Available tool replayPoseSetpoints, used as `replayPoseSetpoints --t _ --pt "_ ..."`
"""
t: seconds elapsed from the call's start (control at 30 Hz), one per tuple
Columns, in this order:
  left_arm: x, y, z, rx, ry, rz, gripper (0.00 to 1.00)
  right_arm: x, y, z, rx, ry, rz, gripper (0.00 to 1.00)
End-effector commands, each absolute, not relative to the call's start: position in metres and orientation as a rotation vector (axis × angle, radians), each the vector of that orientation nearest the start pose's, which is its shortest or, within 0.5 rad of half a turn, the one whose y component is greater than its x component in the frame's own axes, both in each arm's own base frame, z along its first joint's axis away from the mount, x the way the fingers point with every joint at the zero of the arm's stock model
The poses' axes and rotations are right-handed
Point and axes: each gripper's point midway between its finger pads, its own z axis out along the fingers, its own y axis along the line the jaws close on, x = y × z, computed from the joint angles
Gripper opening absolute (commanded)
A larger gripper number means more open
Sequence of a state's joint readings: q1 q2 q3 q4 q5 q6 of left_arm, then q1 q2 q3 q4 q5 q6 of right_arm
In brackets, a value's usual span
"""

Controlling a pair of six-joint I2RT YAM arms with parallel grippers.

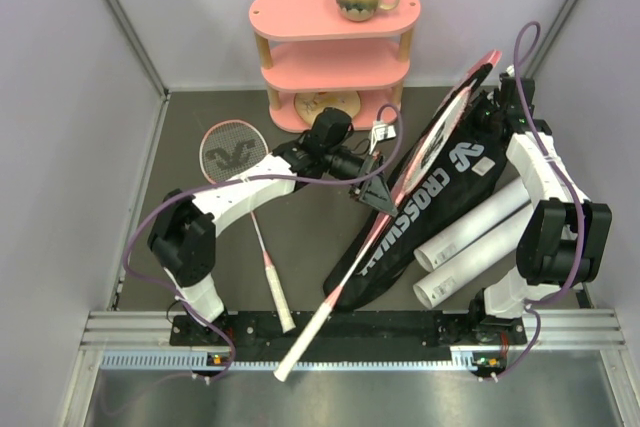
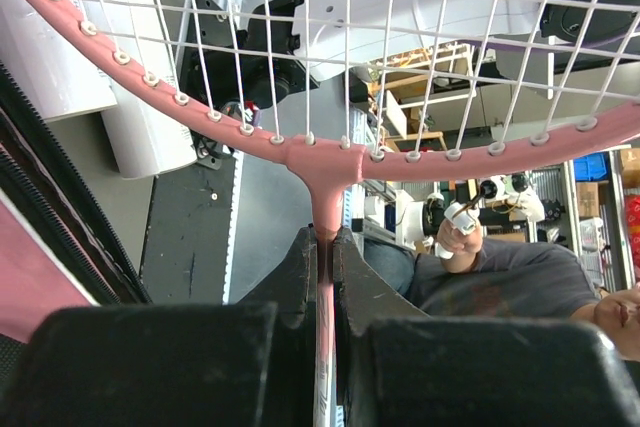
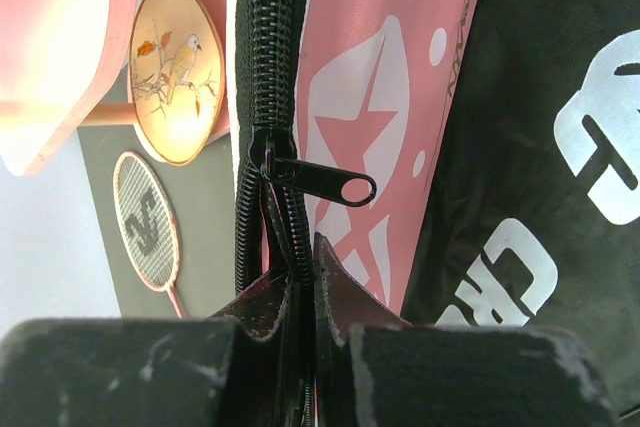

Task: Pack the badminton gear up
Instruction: Place the racket in the racket bag.

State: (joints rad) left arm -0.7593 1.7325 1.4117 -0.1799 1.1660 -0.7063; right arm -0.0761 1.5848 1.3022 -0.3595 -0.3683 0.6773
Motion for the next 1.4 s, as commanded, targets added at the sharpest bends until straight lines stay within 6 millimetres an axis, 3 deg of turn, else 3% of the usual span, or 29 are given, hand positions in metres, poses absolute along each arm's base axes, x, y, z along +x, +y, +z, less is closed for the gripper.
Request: replayPoseSetpoints --t 0.0,0.6,0.8,0.9,1.0,1.1,1.13,1.23,1.3,1.33,1.37 --pt "0.179 -0.399 0.280 0.976 2.172 -2.003 0.00 0.448 0.053 0.242 0.574 2.076 0.764 0.00" --pt "0.194 -0.404 0.254 0.951 2.247 -1.932 0.00 0.446 0.057 0.247 0.562 2.071 0.790 0.00" --pt "0.212 -0.401 0.219 0.884 2.397 -1.812 0.00 0.432 0.064 0.247 0.537 2.082 0.832 0.00" --pt "0.215 -0.387 0.200 0.827 2.466 -1.791 0.00 0.427 0.065 0.248 0.523 2.082 0.825 0.00" --pt "0.215 -0.382 0.195 0.829 2.471 -1.777 0.00 0.424 0.069 0.252 0.486 2.076 0.854 0.00" --pt "0.218 -0.383 0.188 0.839 2.519 -1.752 0.00 0.423 0.072 0.255 0.437 2.056 0.859 0.00" --pt "0.223 -0.383 0.173 0.817 2.578 -1.691 0.00 0.421 0.073 0.256 0.398 2.050 0.841 0.00" --pt "0.226 -0.382 0.156 0.813 2.701 -1.577 0.00 0.419 0.079 0.259 0.292 2.041 0.835 0.00" --pt "0.235 -0.387 0.158 0.795 2.725 -1.538 0.00 0.416 0.088 0.259 0.240 2.047 0.865 0.00" --pt "0.241 -0.390 0.146 0.787 2.762 -1.485 0.00 0.414 0.090 0.254 0.230 2.057 0.872 0.00" --pt "0.251 -0.398 0.156 0.805 2.720 -1.487 0.00 0.411 0.094 0.253 0.216 2.052 0.885 0.00"
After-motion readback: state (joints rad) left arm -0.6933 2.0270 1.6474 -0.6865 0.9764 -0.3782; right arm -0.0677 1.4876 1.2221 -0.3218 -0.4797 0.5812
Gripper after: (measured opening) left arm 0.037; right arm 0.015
